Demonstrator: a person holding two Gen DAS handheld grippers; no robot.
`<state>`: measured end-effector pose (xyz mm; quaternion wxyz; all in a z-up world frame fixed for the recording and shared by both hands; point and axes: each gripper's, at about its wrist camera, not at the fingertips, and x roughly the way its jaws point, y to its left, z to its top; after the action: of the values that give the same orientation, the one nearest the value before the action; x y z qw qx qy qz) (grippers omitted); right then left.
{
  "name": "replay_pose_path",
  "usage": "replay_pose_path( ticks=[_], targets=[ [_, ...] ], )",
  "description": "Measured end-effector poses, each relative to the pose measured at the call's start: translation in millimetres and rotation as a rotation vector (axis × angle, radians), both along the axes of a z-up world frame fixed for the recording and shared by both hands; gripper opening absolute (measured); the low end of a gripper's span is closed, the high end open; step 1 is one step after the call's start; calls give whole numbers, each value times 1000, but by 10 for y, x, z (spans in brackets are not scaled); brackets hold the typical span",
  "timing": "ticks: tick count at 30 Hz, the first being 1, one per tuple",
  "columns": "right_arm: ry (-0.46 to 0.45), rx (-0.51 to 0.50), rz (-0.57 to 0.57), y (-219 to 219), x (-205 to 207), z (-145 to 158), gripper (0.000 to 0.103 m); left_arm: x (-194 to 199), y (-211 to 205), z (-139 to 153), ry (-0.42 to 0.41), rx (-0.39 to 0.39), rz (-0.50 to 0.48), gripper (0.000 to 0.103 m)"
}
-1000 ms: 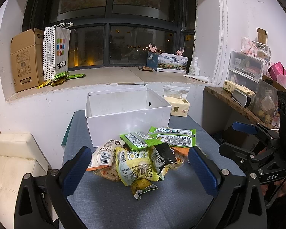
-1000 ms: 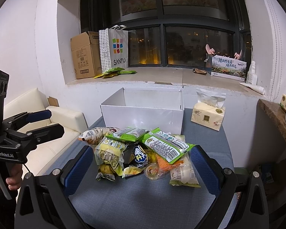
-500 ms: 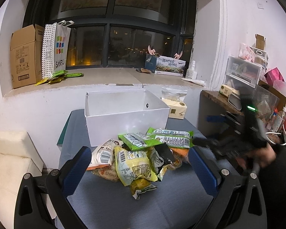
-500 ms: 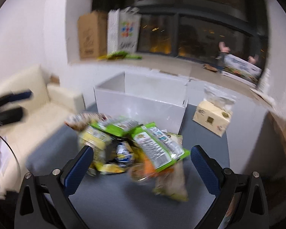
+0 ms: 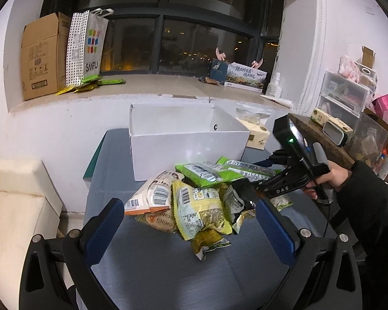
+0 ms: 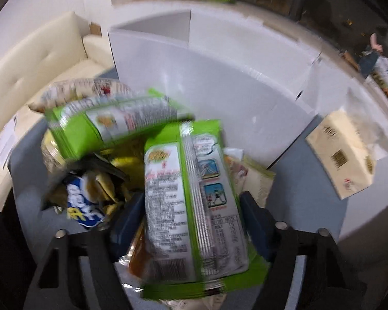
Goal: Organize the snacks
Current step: 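Grasp green snack bars with both grippers and drop them into the white box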
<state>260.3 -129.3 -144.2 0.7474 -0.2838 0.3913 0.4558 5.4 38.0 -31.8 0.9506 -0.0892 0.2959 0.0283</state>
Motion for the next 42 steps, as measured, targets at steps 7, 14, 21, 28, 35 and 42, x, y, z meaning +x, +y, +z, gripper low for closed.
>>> replay_pose_path(
  ticks=[7, 14, 21, 28, 35, 42],
  targets=[
    [57, 80, -49, -179, 10, 91, 63, 80, -6, -42, 21, -6, 0, 103],
    [38, 239, -211, -868, -211, 471, 62, 537, -120, -51, 112, -25, -41, 103],
    [-19, 409, -317, -1391, -706, 725, 62, 1616, -410, -159, 344, 0, -36, 103],
    [-13, 524, -417, -1747, -978, 727, 62, 2331, -530, -600, 575, 34, 38, 103],
    [-11, 542, -429, -1913, -1070, 657, 62, 2446, -445, -898, 645, 27, 66, 69],
    [11, 546, -431, -1884, -1049, 579, 62, 2002, -399, -487, 407, 10, 44, 64]
  ],
)
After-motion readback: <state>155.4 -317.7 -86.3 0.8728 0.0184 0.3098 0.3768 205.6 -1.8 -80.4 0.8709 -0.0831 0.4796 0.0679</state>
